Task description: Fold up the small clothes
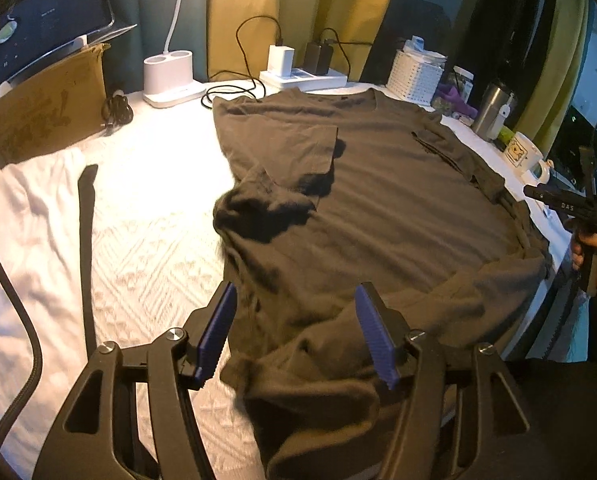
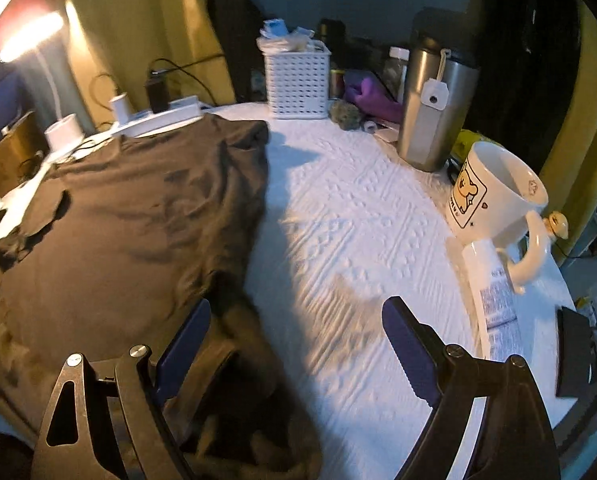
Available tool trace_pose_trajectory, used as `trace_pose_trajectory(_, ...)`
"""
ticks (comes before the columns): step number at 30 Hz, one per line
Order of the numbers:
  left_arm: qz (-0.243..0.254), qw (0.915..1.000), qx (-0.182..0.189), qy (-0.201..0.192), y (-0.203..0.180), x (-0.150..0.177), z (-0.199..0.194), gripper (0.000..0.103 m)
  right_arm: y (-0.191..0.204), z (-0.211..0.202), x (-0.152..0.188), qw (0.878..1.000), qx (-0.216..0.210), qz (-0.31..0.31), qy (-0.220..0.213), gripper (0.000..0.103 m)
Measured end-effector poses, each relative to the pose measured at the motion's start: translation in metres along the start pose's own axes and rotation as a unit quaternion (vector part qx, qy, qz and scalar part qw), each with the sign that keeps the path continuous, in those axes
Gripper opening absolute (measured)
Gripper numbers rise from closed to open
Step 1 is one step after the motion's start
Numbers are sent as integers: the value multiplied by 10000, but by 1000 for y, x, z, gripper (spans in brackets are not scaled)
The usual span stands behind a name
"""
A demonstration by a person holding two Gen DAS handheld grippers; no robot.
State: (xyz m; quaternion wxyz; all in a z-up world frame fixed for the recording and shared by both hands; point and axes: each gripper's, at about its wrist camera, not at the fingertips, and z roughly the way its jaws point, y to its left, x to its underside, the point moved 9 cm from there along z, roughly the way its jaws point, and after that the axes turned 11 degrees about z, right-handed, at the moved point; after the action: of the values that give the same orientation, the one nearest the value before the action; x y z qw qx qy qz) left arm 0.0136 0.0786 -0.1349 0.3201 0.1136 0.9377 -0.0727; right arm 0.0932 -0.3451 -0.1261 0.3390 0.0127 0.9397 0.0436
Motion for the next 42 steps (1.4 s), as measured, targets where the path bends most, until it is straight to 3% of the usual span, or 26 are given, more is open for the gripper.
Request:
trace_pose_trajectory(4, 152, 9999, 78, 6, -9, 12, -7, 62, 14, -14, 18, 9998, -128, -127, -8, 88)
trace_pose_trajectory(8, 239, 9996, 152, 66, -17, 25, -8, 62, 24, -20, 36, 9994, -282, -196, 78, 74)
trace_pose_trajectory(12, 125, 9996, -2, 252, -13, 40, -3, 62, 30, -19, 52, 9987, -414, -223, 187, 65)
trace_pose_trajectory(17, -113, 9999, -5, 74, -13, 41, -14, 62, 34, -28, 57, 9981, -569, -214, 88, 64)
trace_pose_trajectory(20, -129, 9999, 40, -10, -19, 38, -18, 62, 30, -32, 56, 9989, -403, -252, 30, 64)
trace_pose_trajectory(25, -230, 9996, 142, 121, -25, 44, -7, 62, 28, -45, 52, 9986, -401, -350, -83, 64)
trace_pose_trajectory(30, -280, 9994, 66, 190, -28, 51, 7, 60, 45, -36, 70, 9955, -566, -727, 220, 64)
trace_pose_trajectory(33, -230, 9997, 39, 80, -29, 47, 5, 17, 53, -22, 85, 9942, -711, -682, 427, 64)
trace_pose_trajectory(34, -217, 9998, 45, 0, -29, 45, 3, 13, 53, -17, 89, 9941, -686, -692, 467, 62)
trace_pose_trajectory(35, -192, 9998, 29, -91, -30, 42, -1, 11, 52, -12, 94, 9938, -764, -603, 536, 42)
trace_pose_trajectory(36, -141, 9996, 11, -257, -32, 36, -9, 10, 51, -13, 93, 9940, -846, -499, 483, 37)
trace_pose_trajectory(38, -110, 9987, 12, -505, -33, 27, -24, 9, 45, -16, 93, 9948, -815, -394, 473, 17)
trace_pose_trajectory(42, 74, 9978, 90, -647, -37, 20, -39, 9, 22, -24, 93, 9961, -732, -116, 479, 17)
